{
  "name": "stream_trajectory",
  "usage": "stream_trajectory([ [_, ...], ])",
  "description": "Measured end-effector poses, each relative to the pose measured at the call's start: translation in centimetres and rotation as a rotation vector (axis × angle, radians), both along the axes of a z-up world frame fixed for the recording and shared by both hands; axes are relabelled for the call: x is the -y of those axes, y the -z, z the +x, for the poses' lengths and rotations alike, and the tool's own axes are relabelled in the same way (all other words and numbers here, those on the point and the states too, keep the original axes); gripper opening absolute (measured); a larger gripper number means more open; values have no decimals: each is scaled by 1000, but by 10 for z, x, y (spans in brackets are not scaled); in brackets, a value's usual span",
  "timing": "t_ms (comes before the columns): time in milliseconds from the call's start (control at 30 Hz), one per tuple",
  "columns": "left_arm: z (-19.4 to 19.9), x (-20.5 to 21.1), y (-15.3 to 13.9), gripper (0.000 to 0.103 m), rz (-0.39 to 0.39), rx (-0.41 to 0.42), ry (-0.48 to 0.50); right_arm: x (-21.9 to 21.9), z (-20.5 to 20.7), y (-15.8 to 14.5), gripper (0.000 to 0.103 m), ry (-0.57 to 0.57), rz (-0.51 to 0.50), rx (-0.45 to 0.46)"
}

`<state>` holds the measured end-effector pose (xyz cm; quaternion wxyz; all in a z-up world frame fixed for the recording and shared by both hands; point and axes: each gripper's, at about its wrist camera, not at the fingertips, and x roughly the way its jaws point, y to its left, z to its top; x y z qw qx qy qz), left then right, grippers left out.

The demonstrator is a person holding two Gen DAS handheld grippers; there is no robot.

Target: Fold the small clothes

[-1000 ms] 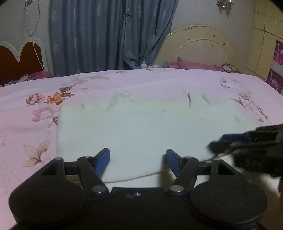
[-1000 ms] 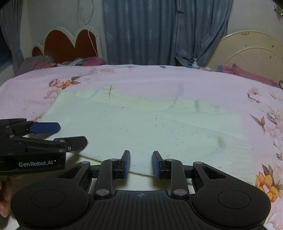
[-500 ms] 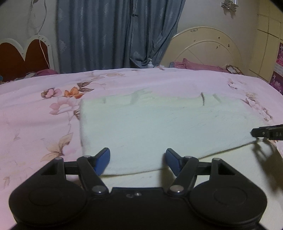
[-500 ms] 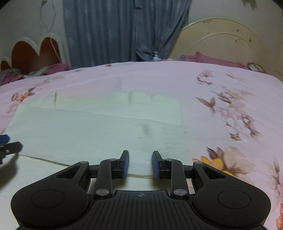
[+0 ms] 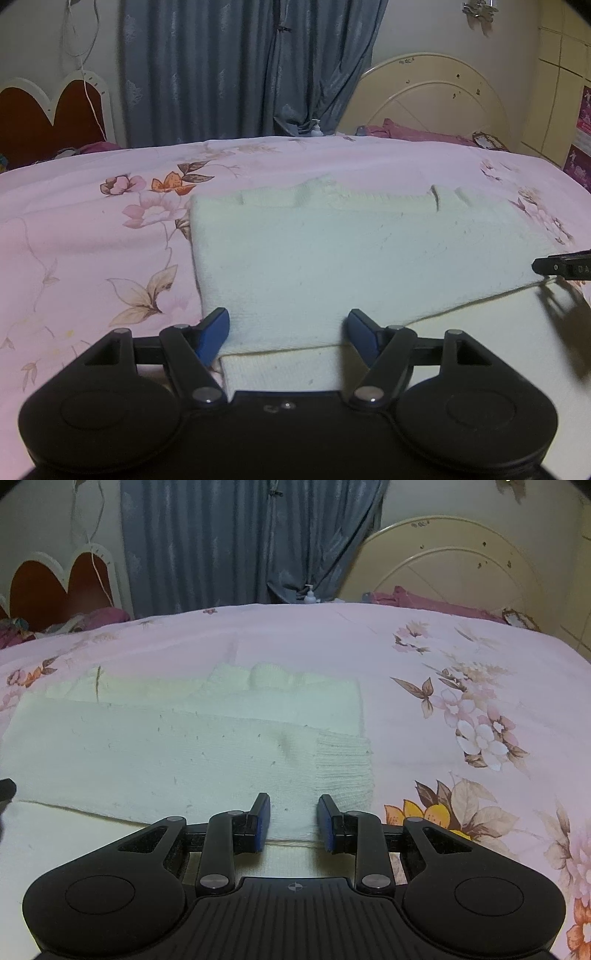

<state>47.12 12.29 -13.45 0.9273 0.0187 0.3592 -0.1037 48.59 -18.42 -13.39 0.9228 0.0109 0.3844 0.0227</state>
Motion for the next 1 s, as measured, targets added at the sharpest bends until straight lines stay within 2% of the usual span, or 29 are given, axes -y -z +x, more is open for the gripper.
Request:
stream_trajectory([
  [333,0,5,-1,72,41,-4,1,-1,7,-1,28,-54,-32,-27],
  [367,-1,6,-3,73,46,-9,-3,0,6,-2,28,-61,-29,-29],
  [400,-2,7,-5,87,56,-15,-11,1,5,-4,30,-67,-24,-30],
  [433,-6,8,-7,97,76,-17,-29,3,1,-6,37,-67,-22,-24],
  [467,-11,9,-8,97,103,-9,-43,5,-7,-10,75,-60,-30,4],
  [500,-18,9,-9,97,121,-2,-39,7,-16,-13,102,-60,-42,42],
  [533,-25,9,-10,97,128,-3,-33,11,-27,-16,102,-81,-42,73],
  [633,-53,8,-16,97,145,8,-33,27,-57,-18,102,-88,-25,64],
  [867,-130,10,-33,96,125,22,-52,72,-143,-23,96,-64,59,52],
  [900,-144,9,-36,92,116,30,-48,77,-159,-24,96,-60,78,57],
  [933,-163,6,-39,62,99,57,-46,81,-174,-26,96,-59,95,60],
  [967,-176,2,-41,27,78,58,-49,85,-189,-27,96,-56,106,63],
  [1000,-186,-4,-40,10,57,18,-67,89,-206,-28,96,-58,119,64],
])
